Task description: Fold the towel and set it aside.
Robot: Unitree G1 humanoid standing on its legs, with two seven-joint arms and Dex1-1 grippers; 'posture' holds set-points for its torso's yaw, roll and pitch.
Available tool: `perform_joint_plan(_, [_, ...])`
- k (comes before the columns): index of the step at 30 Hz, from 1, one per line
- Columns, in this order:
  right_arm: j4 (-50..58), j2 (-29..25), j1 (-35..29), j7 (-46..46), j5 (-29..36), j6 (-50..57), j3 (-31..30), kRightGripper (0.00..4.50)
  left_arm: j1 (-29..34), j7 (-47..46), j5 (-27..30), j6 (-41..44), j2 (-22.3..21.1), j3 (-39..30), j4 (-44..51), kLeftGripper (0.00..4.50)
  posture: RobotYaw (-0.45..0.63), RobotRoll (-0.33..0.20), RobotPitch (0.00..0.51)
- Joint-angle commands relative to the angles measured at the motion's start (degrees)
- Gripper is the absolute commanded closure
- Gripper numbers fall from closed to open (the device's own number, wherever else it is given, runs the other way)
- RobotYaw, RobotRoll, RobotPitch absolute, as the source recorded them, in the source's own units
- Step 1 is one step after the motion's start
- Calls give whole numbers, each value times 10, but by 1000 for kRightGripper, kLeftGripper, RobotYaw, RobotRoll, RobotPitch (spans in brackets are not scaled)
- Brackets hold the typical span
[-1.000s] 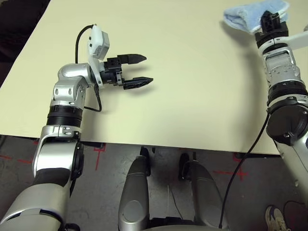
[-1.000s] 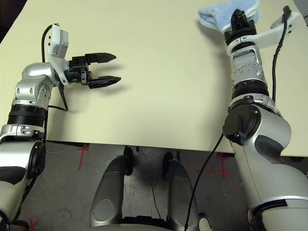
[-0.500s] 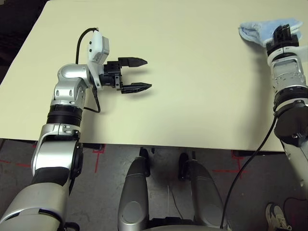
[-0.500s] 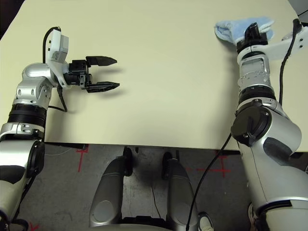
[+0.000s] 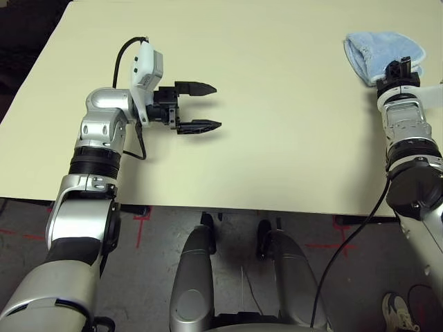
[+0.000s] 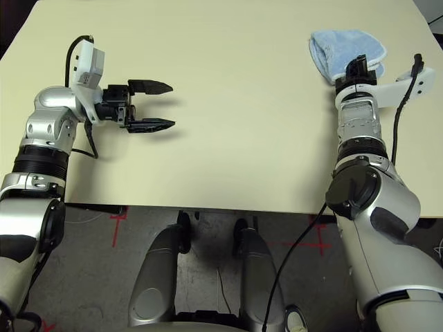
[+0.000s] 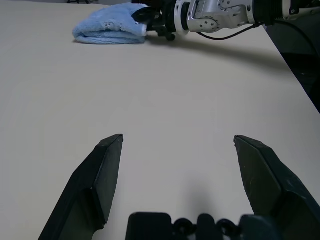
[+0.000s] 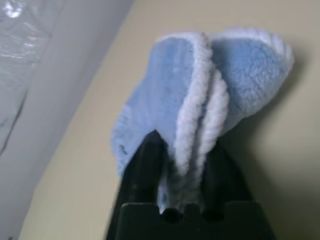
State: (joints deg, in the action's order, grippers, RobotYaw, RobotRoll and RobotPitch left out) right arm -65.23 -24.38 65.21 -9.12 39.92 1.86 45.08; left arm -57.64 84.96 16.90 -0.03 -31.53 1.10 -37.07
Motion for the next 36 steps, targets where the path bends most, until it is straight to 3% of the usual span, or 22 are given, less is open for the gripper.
perform_joint_plan(1, [88,14,-30,67,21,46,4,1699,1,7,-5,-1,4,7,-5,0,38,0,309])
perform_joint_plan(5, [246,45,-55,157,49,130,-5,159,0,7,-7,-3,5,7,-8,0,28,0,309])
perform_joint_plan(6, [284,52,-60,181,57,149,-6,71,0,7,-8,-4,5,8,-10,0,27,0,308])
perform_joint_plan(13, [490,88,-88,348,119,274,-14,71,-10,7,-12,-12,13,9,-24,0,11,0,309])
perform_joint_plan(24, [577,94,-115,429,226,420,-37,71,0,7,-13,-14,15,8,-15,0,37,0,290])
perform_joint_plan(28, [575,31,-133,234,149,370,-121,71,3,-15,-7,-1,18,-3,-16,0,36,0,287])
perform_joint_plan(32, [507,-38,-171,-57,-21,177,-274,71,-4,-133,4,7,46,-50,-32,0,40,0,288])
perform_joint_plan(36, [357,-30,-147,-161,-116,6,-316,71,-6,-288,-34,-41,62,-77,-66,0,80,0,284])
